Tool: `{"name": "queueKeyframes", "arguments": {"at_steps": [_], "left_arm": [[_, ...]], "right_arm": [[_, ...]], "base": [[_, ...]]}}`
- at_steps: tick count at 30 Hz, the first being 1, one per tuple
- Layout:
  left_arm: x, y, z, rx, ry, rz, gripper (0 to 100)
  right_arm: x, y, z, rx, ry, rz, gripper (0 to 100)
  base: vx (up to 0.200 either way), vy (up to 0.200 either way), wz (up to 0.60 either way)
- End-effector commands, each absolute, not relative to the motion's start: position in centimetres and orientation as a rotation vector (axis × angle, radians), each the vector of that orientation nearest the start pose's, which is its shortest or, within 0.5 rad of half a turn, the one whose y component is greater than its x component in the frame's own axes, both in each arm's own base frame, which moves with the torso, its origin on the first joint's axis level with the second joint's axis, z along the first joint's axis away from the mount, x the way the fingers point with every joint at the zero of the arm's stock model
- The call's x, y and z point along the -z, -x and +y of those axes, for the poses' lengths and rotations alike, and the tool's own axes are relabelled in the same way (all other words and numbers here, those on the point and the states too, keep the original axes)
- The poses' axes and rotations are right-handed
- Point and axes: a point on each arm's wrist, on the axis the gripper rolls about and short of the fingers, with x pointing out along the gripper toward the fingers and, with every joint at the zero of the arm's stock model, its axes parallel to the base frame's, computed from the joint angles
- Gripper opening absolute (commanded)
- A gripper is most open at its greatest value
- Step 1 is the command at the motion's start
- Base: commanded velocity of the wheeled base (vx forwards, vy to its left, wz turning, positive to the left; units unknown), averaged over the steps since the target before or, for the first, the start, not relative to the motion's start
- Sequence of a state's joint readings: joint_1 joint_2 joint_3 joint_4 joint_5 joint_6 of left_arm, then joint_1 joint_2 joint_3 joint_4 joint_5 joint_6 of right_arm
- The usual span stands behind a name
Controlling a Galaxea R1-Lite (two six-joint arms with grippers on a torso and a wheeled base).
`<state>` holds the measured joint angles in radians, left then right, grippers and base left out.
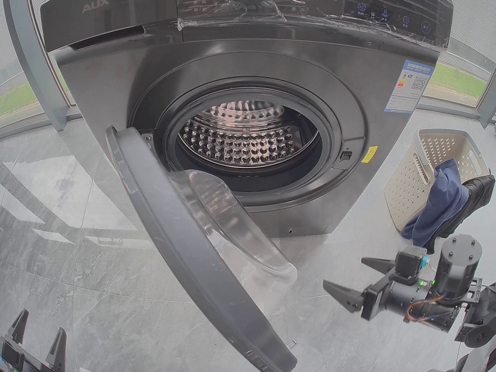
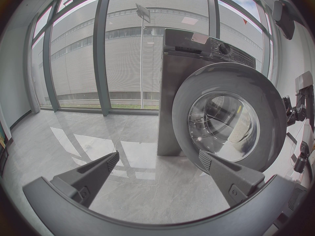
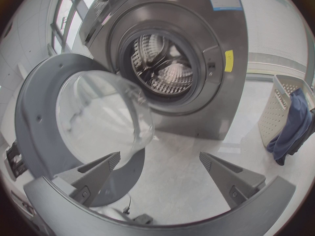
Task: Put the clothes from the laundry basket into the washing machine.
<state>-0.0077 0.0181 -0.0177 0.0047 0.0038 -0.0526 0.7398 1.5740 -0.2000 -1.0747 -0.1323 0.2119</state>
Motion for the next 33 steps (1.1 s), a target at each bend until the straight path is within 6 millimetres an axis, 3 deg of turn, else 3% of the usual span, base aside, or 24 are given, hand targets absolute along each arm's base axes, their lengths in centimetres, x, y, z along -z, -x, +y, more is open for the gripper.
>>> {"name": "queueKeyframes", "arguments": {"at_steps": [1, 7, 11, 15, 22, 28, 33], "left_arm": [[-7.5, 2.3, 0.0, 0.003, 0.052, 0.003, 100], [-7.5, 2.3, 0.0, 0.003, 0.054, 0.003, 100], [-7.5, 2.3, 0.0, 0.003, 0.055, 0.003, 100], [-7.5, 2.3, 0.0, 0.003, 0.055, 0.003, 100], [-7.5, 2.3, 0.0, 0.003, 0.055, 0.003, 100], [-7.5, 2.3, 0.0, 0.003, 0.054, 0.003, 100], [-7.5, 2.3, 0.0, 0.003, 0.052, 0.003, 100]], "right_arm": [[-12.0, -19.3, 15.7, -0.485, -0.121, 0.299, 100], [-11.4, -23.6, 17.5, -0.433, -0.115, 0.283, 100], [-10.7, -24.8, 18.4, -0.434, -0.095, 0.282, 100], [-10.3, -24.5, 19.1, -0.458, -0.085, 0.296, 100], [-10.0, -22.2, 21.4, -0.560, -0.077, 0.316, 100], [-10.5, -22.7, 21.8, -0.568, -0.098, 0.282, 100], [-9.5, -23.2, 22.9, -0.577, -0.089, 0.301, 100]], "base": [[-0.200, 0.000, 0.00], [-0.100, 0.000, 0.00], [0.000, 0.000, 0.00], [0.000, 0.000, 0.00], [0.000, 0.000, 0.00], [0.000, 0.000, 0.00], [0.000, 0.000, 0.00]]}}
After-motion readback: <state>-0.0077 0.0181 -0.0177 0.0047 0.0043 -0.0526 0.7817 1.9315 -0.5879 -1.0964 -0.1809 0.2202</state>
